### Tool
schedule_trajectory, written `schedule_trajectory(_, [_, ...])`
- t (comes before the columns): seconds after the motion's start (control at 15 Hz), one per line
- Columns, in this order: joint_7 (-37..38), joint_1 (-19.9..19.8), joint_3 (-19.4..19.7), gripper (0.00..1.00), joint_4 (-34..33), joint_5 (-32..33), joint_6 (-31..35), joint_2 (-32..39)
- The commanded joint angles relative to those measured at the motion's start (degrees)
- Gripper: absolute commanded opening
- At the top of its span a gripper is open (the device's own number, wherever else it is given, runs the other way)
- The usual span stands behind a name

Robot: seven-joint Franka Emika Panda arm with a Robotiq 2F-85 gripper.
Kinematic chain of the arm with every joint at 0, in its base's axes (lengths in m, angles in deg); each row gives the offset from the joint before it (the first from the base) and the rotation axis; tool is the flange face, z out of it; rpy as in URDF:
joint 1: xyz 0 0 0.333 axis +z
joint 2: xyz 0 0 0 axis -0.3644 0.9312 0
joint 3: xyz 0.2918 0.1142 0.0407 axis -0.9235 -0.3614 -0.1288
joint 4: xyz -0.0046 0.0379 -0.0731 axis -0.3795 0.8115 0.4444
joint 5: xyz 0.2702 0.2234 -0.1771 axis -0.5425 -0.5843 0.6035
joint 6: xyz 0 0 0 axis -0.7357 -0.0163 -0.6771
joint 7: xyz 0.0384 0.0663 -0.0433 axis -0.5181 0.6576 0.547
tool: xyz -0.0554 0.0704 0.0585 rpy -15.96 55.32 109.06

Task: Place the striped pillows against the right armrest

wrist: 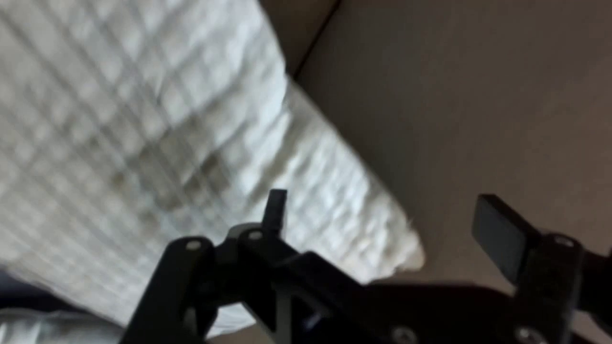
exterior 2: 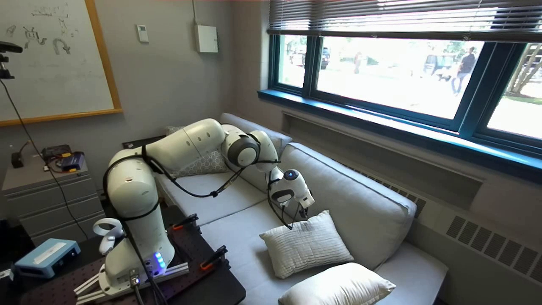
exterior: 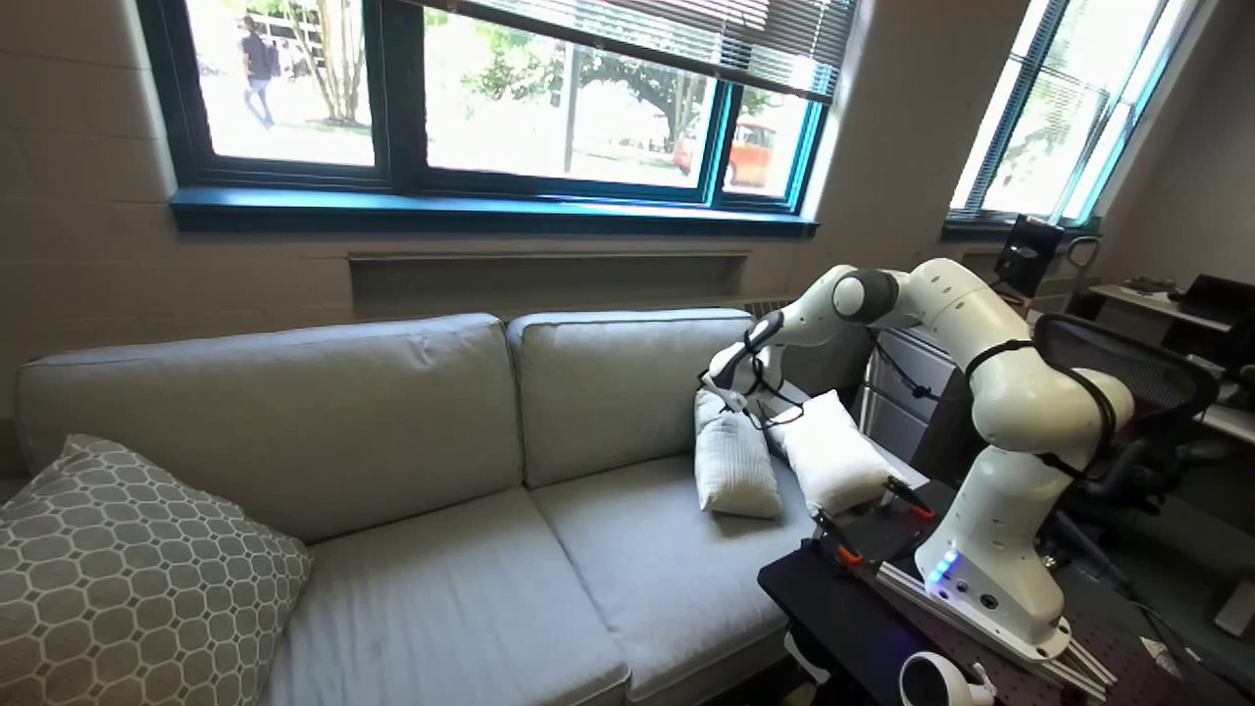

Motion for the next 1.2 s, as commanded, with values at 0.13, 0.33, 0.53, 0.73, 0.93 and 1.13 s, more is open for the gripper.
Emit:
schedule_trajectory(0.13, [-12.49, -6.13, -18.25, 1.00, -1.58, 1.12, -4.63, 3.28])
schedule_trajectory(0.33, [-17.28, -8.83, -26.09, 1.00, -4.15, -0.14, -10.78, 6.81])
schedule_trajectory(0.53, [-19.31, -9.01, -28.79, 1.00, -7.90, -2.89, -19.78, 9.87])
schedule_trajectory(0.73, [-17.45, -5.55, -25.18, 1.00, -12.53, -6.03, -25.26, 11.74])
schedule_trajectory(0.93, [-15.34, -1.29, -20.47, 1.00, -16.73, -7.62, -28.37, 13.61])
schedule_trajectory(1.13, [-11.31, 4.76, -12.63, 1.00, -19.16, -5.99, -30.94, 14.00])
